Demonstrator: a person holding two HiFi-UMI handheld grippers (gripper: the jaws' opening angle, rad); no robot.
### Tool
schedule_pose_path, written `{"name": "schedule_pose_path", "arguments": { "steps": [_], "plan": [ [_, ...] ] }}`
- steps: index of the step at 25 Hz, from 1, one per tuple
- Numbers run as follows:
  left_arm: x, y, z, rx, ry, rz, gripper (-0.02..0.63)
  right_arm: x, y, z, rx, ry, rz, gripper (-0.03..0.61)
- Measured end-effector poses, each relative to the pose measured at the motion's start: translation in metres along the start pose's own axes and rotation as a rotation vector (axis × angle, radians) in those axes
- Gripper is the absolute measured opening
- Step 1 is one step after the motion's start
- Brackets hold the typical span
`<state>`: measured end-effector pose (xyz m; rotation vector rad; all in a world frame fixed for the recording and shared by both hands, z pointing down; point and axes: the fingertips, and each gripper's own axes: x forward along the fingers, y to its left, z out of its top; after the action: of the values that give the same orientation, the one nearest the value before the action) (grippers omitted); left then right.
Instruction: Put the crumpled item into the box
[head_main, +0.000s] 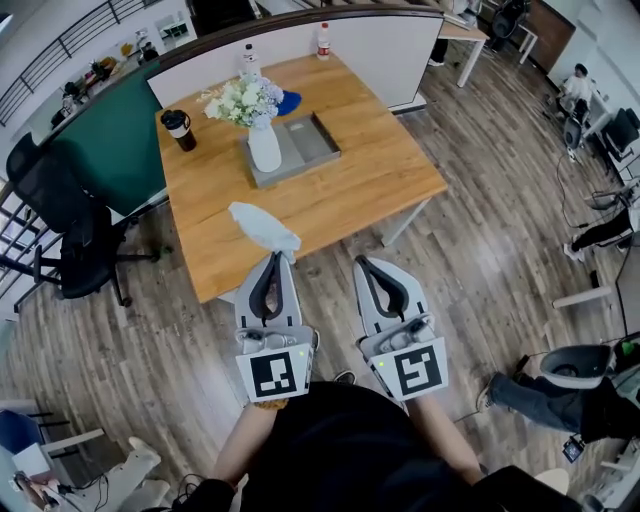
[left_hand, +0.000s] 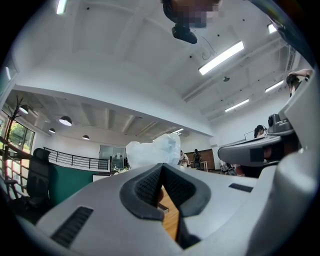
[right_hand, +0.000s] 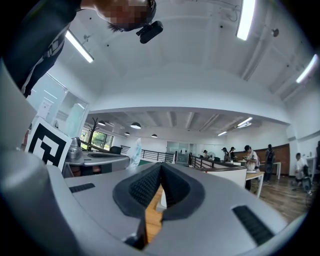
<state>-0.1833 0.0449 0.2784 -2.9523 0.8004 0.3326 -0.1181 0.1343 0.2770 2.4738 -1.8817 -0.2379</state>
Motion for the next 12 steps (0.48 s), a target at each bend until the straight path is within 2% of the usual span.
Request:
{"name": "schedule_pose_path", "arguments": {
  "steps": [7, 12],
  "plan": [
    [0.018, 0.016, -0.008, -0.029, 0.007, -0.018, 0.023, 0.028, 0.005, -0.002, -0.03, 0.015, 0.014, 0.005],
    [0.029, 0.026, -0.021, -0.032, 0.04, -0.04, 0.023, 0.056, 0.009, -0.003, -0.053, -0.005, 0.023, 0.005]
  ]
}}
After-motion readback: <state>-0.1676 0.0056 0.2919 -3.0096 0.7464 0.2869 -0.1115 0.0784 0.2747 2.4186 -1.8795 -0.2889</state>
